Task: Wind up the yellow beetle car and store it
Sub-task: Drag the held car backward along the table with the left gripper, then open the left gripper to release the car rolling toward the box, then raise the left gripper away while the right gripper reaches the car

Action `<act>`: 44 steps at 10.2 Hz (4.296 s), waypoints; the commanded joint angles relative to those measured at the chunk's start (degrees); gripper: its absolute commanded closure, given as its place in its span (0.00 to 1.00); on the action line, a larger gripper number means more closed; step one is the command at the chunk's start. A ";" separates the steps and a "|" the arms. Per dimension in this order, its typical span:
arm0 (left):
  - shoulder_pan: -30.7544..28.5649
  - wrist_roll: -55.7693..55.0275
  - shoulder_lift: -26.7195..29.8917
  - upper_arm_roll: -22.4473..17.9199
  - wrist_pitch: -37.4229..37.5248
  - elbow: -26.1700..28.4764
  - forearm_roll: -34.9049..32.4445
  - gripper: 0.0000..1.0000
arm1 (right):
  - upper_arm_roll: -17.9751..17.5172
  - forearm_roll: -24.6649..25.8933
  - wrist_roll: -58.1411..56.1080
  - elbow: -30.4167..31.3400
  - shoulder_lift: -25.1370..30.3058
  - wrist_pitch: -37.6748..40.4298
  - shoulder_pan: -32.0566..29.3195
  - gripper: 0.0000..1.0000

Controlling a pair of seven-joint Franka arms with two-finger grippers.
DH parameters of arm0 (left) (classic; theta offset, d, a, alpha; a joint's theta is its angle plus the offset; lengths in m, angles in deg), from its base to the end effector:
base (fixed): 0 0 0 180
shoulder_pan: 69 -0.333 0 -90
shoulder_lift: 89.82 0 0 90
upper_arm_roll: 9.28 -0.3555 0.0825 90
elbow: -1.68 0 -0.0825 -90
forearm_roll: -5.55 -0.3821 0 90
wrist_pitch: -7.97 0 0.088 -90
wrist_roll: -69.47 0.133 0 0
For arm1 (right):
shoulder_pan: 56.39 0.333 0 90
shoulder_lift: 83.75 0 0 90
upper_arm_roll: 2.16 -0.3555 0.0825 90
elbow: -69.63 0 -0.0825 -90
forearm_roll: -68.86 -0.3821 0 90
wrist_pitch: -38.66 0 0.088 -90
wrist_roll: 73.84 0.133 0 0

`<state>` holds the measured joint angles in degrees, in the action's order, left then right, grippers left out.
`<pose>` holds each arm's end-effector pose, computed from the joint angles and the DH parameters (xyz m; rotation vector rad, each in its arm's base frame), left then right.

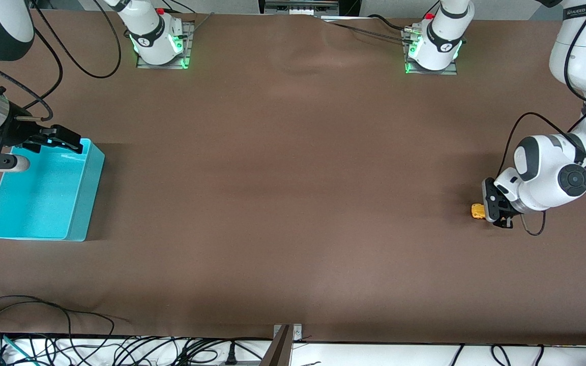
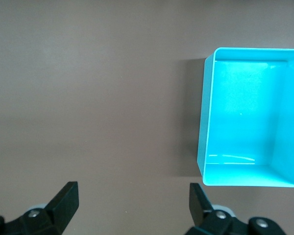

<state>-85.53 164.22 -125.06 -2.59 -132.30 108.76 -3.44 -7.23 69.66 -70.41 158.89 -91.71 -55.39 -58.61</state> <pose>0.6443 0.1189 0.1901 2.2036 -2.2328 -0.0657 0.6003 0.0247 0.5701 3.1358 -0.0145 -0.0856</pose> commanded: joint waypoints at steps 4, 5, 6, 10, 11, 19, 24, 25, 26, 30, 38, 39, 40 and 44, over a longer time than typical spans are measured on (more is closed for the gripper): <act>-4.02 4.47 -3.34 0.26 0.35 -1.52 -1.73 1.00 | -0.21 0.07 -0.71 -1.03 -0.48 -1.23 -0.41 0.00; -5.25 5.87 -3.69 0.26 0.26 -1.70 -1.73 1.00 | -0.21 0.07 -0.71 -1.03 -0.39 -1.23 -0.41 0.00; -6.91 8.32 -4.91 0.26 0.26 -3.18 -1.82 1.00 | -0.21 0.07 -0.71 -1.03 -0.39 -1.23 -0.33 0.00; -11.84 14.84 -7.74 0.26 0.26 -6.97 -1.82 1.00 | -0.21 0.07 -0.80 -1.03 -0.39 -1.23 -0.41 0.00; -12.55 15.81 -7.82 0.26 0.26 -7.41 -1.82 1.00 | -0.21 0.07 -0.80 -1.03 -0.39 -1.23 -0.33 0.00; -14.93 17.31 -7.82 0.26 0.26 -8.55 -1.73 1.00 | -0.21 0.07 -0.62 -1.20 -0.39 -1.23 -0.41 0.00; -15.10 17.31 -7.74 0.26 0.26 -8.64 -1.65 0.93 | -0.21 0.07 -0.80 -1.03 -0.39 -1.15 -0.41 0.00; -15.10 17.31 -7.21 0.35 0.34 -8.73 -1.12 0.25 | -0.12 0.25 -0.53 -1.03 -0.82 -1.23 -0.41 0.00; -15.19 17.22 -6.77 0.70 0.87 -8.82 -0.86 0.00 | 0.84 0.16 -0.27 -1.03 -1.70 -1.32 -0.76 0.00; -14.31 14.07 -2.20 2.98 9.29 -10.65 -0.59 0.00 | 1.11 0.16 -0.01 -1.20 -1.53 -1.23 -0.59 0.00; -3.08 0.01 0.88 2.98 21.86 -15.58 -1.12 0.00 | 1.29 0.68 -0.71 -1.55 -1.88 -1.32 -0.68 0.00; -1.93 -0.87 0.88 2.98 23.01 -16.11 -1.20 0.00 | 1.29 0.69 -0.80 -1.64 -1.97 -1.32 -0.68 0.00; -1.14 -2.01 0.96 3.07 23.20 -16.29 -1.21 0.00 | 1.29 0.51 -0.10 -1.55 -2.06 -1.41 -0.68 0.00; 0.01 -3.52 0.96 3.16 24.95 -16.46 -1.29 0.00 | 1.37 0.95 -0.79 -1.46 -2.85 -2.55 -1.03 0.00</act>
<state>-85.97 161.84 -124.57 0.87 -109.03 93.01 -3.44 -5.81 69.70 -70.47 158.57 -93.55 -57.80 -59.22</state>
